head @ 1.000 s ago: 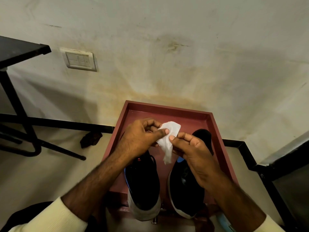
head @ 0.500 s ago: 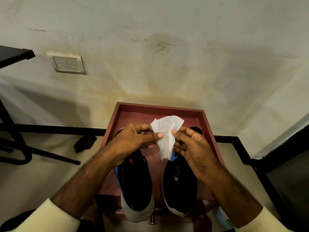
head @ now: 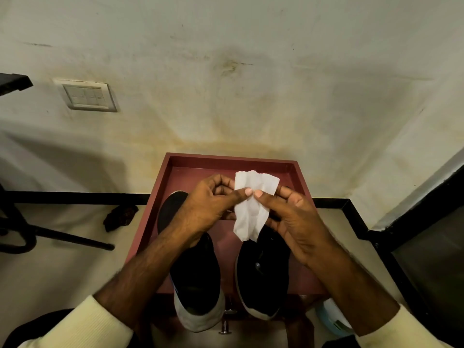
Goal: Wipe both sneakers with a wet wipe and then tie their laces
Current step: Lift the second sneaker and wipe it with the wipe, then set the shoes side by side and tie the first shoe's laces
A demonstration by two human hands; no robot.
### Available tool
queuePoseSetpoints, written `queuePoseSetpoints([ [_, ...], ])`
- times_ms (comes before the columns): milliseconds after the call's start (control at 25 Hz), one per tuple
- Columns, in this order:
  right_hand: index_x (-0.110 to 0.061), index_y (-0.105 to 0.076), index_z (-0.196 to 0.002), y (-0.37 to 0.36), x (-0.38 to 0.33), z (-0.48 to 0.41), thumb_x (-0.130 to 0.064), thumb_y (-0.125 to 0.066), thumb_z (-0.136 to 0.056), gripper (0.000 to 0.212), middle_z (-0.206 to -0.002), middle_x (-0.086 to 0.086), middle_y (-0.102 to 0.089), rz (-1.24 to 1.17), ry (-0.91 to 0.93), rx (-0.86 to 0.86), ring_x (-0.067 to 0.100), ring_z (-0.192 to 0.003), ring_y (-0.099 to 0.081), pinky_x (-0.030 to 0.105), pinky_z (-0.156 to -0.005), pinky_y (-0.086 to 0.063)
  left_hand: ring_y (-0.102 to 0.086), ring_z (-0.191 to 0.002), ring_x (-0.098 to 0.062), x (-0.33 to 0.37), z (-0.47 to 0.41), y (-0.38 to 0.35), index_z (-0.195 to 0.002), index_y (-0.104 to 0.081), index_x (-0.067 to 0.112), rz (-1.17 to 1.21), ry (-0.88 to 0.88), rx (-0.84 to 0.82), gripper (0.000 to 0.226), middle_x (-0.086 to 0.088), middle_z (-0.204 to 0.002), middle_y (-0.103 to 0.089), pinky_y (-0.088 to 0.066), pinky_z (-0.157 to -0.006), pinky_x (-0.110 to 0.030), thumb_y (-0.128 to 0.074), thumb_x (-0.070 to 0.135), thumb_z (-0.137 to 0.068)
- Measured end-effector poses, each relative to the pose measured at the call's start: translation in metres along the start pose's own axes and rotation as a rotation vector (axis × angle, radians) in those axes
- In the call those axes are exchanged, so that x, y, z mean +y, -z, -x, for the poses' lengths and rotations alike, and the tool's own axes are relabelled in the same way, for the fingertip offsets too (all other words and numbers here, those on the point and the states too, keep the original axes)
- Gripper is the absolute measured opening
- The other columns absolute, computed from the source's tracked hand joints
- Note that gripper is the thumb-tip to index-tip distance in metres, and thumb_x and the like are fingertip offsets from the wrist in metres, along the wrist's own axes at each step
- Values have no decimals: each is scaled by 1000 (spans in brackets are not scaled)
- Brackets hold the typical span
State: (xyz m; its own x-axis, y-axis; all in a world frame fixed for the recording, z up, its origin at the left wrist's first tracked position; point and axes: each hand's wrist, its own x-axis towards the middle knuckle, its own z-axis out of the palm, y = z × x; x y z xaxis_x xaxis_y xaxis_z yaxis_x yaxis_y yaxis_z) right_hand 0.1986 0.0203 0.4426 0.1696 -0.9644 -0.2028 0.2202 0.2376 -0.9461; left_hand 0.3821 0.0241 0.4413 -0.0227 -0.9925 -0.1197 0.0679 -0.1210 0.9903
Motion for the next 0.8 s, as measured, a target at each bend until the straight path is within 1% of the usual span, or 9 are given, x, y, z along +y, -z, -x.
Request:
queuePoseSetpoints([
  [120, -11, -73, -122, 37, -20, -3, -9, -73, -94, 28, -110, 5, -82, 204, 23, 62, 23, -102, -79, 35, -85, -66, -73, -72, -17, 6, 0, -9, -107, -66, -2, -54, 59, -86, 45, -18, -99, -74, -63, -65, -28, -66, 41, -95],
  [200, -16, -76, -120, 76, -29, -6, -12, -75, -95, 25, -107, -1, -83, 526, 47, 120, 19, -101, -80, 40, -93, -64, -74, -75, -19, 8, -4, -5, -106, -68, -2, -178, 46, -73, 47, -13, -105, -76, -65, -71, -30, -63, 44, -97],
  [280, -19, -75, -123, 106, -26, -7, -17, -76, -95, 28, -108, -2, -82, 853, -15, 159, 19, -97, -79, 46, -93, -63, -76, -76, -22, 8, -7, 3, -101, -71, 2, -322, 9, -6, 42, -10, -103, -77, -66, -73, -31, -65, 43, -96],
  [360, -16, -71, -127, 121, -14, -7, -20, -76, -94, 34, -115, 1, -79, 1175, -105, 139, 18, -96, -76, 38, -84, -63, -78, -77, -20, 4, -8, 7, -96, -71, 9, -495, -38, 35, 35, -6, -94, -78, -66, -70, -29, -67, 43, -96],
  [440, -13, -67, -129, 121, -2, -7, -21, -76, -93, 38, -121, 6, -74, 1414, -193, 71, 20, -96, -71, 25, -71, -54, -77, -72, -16, -3, -8, 4, -94, -70, 16, -690, -80, -7, 31, -3, -85, -78, -65, -69, -30, -67, 46, -95],
  [480, -12, -66, -129, 117, 3, -7, -21, -76, -93, 38, -123, 8, -72, 1502, -225, 41, 22, -98, -69, 23, -69, -49, -76, -72, -16, -8, -8, 1, -94, -69, 17, -775, -91, -47, 31, -2, -83, -77, -65, -71, -32, -67, 48, -94],
  [560, -9, -64, -129, 110, 7, -8, -22, -72, -96, 37, -127, 11, -70, 1634, -252, 22, 27, -107, -69, 26, -75, -46, -74, -77, -15, -14, -9, -7, -94, -68, 20, -939, -109, -108, 35, 2, -86, -75, -63, -74, -35, -66, 55, -92],
  [680, -7, -62, -132, 103, 8, -7, -21, -66, -100, 35, -130, 13, -68, 1677, -246, 55, 29, -115, -67, 30, -89, -51, -70, -87, -13, -12, -10, -7, -94, -69, 22, -1102, -102, -135, 39, 5, -93, -74, -59, -77, -33, -64, 60, -91],
  [800, -13, -65, -124, 100, -2, -1, -35, -70, -98, 35, -112, 6, -68, 1630, -261, 52, 23, -98, -68, 31, -78, -54, -69, -92, -14, 0, -13, 17, -98, -72, 23, -1180, -63, -19, 41, 8, -97, -71, -56, -80, -31, -62, 62, -90],
])
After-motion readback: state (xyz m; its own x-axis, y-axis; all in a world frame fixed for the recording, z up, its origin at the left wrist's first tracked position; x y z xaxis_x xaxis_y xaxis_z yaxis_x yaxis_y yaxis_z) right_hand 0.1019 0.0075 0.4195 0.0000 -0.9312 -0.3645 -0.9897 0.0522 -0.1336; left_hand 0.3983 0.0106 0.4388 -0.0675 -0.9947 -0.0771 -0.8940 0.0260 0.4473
